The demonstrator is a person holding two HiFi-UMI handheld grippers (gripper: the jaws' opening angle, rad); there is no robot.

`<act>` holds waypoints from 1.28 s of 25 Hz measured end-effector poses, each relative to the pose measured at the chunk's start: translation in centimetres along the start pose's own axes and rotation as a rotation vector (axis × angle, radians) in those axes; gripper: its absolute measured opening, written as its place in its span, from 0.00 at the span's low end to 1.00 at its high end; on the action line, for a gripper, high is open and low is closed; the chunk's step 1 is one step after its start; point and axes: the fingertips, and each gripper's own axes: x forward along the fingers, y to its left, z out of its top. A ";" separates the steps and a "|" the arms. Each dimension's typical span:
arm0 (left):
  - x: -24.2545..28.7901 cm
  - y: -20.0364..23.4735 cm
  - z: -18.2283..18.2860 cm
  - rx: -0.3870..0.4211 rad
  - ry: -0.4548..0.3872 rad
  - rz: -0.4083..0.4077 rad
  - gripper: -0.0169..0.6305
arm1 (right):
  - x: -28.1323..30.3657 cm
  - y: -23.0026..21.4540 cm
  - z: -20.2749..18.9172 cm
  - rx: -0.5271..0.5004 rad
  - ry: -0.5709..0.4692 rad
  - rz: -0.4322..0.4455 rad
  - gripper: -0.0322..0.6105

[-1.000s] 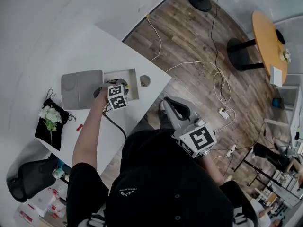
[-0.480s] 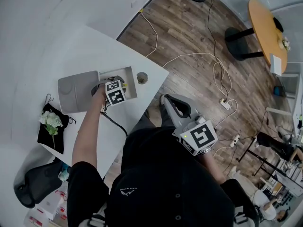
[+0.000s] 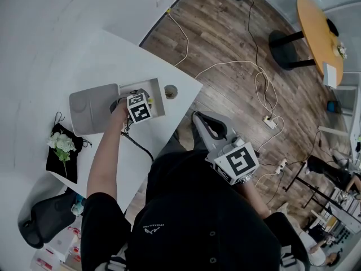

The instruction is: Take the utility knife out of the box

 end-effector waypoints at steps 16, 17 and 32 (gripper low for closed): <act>-0.2 -0.4 0.2 -0.055 -0.011 0.016 0.10 | -0.3 0.3 -0.3 0.000 0.000 0.013 0.06; -0.2 -0.5 0.2 -0.058 -0.009 0.020 0.10 | -0.3 0.3 -0.3 0.000 0.000 0.014 0.06; -3.6 1.5 0.1 -0.182 -0.075 0.155 0.10 | -0.7 -0.4 0.1 0.014 -0.016 0.037 0.06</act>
